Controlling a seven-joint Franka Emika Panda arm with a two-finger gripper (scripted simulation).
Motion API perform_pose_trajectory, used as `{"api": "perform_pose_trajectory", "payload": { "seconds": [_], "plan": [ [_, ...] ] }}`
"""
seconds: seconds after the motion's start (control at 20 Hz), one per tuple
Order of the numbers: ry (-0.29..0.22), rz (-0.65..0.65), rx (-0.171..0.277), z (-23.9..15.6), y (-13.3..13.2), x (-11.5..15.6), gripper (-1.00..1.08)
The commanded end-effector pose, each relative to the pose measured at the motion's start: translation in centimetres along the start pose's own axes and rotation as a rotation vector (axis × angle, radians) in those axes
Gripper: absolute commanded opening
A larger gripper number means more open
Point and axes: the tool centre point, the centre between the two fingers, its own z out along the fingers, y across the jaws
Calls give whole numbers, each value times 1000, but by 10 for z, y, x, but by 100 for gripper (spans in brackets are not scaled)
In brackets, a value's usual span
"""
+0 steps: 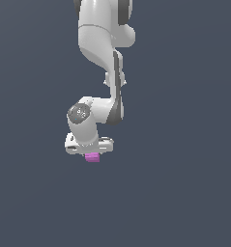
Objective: Pick up the object and move it to a goal position.
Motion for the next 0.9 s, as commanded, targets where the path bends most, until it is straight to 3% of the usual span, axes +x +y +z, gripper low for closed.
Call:
{"api": "perform_pose_trajectory", "payload": {
  "seconds": [0.0, 0.55, 0.85],
  "plan": [
    [1, 1, 0, -4, 9, -8, -100],
    [1, 1, 0, -33, 73, -67, -100],
    [1, 1, 0, -43, 94, -85, -100]
  ]
}}
